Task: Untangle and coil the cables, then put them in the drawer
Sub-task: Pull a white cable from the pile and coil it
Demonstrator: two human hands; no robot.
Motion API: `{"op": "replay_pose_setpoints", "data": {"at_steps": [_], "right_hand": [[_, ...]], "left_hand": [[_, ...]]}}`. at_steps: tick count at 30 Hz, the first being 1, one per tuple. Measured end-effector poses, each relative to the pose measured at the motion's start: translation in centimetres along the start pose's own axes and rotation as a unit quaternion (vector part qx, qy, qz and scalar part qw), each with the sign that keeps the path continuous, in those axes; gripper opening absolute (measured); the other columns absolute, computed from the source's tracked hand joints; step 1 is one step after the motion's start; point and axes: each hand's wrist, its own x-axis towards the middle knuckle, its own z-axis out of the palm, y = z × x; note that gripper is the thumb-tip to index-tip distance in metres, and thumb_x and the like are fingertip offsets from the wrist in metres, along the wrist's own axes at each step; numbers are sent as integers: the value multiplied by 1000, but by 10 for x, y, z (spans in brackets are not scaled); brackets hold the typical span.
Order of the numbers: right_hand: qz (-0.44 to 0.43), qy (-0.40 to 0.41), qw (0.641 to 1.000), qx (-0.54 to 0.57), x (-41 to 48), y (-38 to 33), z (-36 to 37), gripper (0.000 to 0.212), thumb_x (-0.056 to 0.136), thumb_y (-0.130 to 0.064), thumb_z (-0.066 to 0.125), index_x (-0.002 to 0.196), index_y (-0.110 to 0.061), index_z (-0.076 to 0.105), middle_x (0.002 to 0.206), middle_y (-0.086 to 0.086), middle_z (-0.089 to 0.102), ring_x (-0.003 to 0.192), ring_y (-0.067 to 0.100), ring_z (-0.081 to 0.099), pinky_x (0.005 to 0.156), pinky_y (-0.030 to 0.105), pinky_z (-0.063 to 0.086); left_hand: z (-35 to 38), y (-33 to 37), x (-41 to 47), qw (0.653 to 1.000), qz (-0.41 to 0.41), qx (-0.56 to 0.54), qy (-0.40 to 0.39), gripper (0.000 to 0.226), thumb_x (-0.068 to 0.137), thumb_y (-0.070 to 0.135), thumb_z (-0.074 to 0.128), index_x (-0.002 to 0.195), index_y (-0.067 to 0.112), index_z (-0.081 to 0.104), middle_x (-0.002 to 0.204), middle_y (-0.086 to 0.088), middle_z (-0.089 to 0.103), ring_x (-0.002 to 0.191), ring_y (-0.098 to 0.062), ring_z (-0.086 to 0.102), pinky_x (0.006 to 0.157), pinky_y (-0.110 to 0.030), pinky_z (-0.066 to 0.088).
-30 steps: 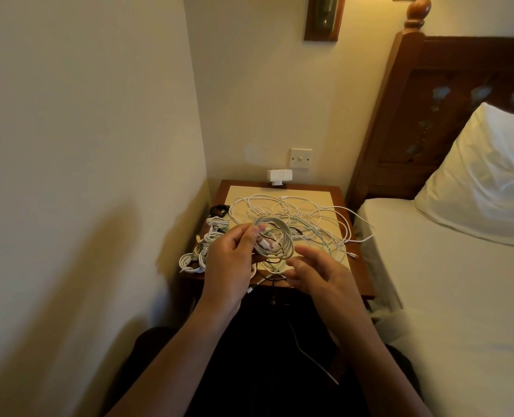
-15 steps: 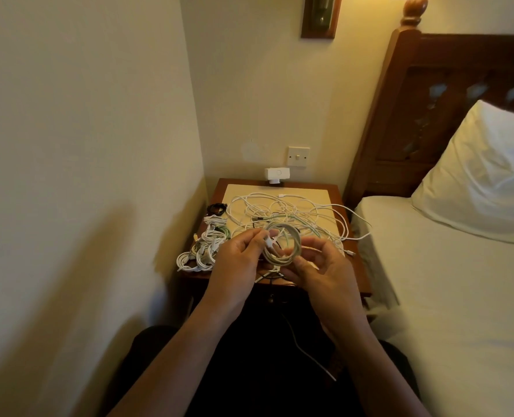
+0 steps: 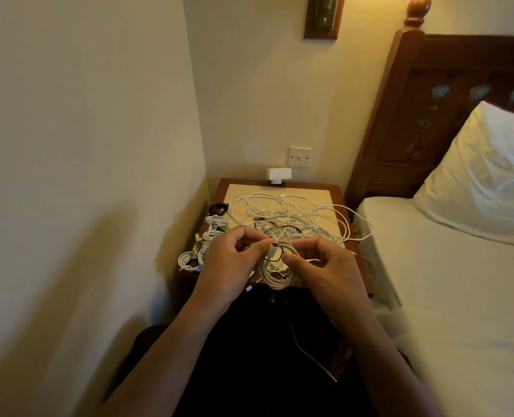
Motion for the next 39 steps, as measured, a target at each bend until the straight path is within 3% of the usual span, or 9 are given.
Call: {"op": "replay_pose_setpoints", "data": {"at_steps": [7,11,16,21,24,27,29,33,39], "right_hand": [[13,54,998,23,-4,1,7,23,87,-20,81,105,-21,68,96,-2,75,78,8,76,63,22,60],[42,4,997,60,-5,0,7,31,86,-14,81,112,-16,64,102,5,74,86,16,77,72,33,64],[96,-128,978,137,-7,2,-1,33,87,-20,76,117,-11,67,100,7,78,97,24,76,90,41,61],[130,-94,966,204,1,3,-6,33,92,-37,64,91,-6,73,82,7,74,78,18,72,82,37,56],[128,-97,958,236,3,8,-4,27,92,-30,65,98,-5,74,83,7,73,80,19,70,86,41,54],[120,-76,952,269,1,11,0,30,86,-28,66,102,-3,71,84,8,73,79,20,70,81,39,57],[95,-53,959,260,-1,11,1,29,84,-27,67,101,-4,72,84,7,73,77,19,70,77,38,59],[1,-15,987,158,-5,9,3,15,96,-15,64,107,-11,74,90,2,76,83,18,75,77,37,62],[-102,-3,993,53,-5,11,3,29,100,-4,60,116,-24,75,106,-6,75,100,10,72,74,25,59]], "left_hand": [[10,-7,-19,999,42,-14,2,29,87,32,80,115,33,73,106,19,75,101,-2,70,80,-20,58],[10,-10,-18,998,25,-48,38,40,84,12,83,115,34,71,112,13,74,103,-7,72,80,-30,63],[6,-6,-16,997,30,-65,24,33,84,2,81,105,27,75,103,8,78,95,-8,75,73,-26,61],[7,-5,-22,998,17,-59,-16,41,81,2,83,114,25,71,108,6,77,94,-14,76,74,-33,64],[5,-9,-20,998,11,-63,4,46,78,7,86,115,29,68,116,9,72,98,-14,75,76,-34,63],[6,-9,-22,996,-8,-88,-16,35,82,5,82,112,18,70,102,-2,78,92,-19,77,74,-32,62],[9,-5,-24,981,-62,-175,-47,31,85,2,77,115,6,68,95,-12,78,84,-24,76,73,-31,61],[6,-3,-17,892,-197,-390,-119,30,87,6,70,115,0,65,88,-13,70,72,-19,70,71,-29,62],[12,-3,-14,833,-237,-487,-113,28,84,3,63,112,0,60,81,-14,66,69,-20,72,65,-29,63]]}}
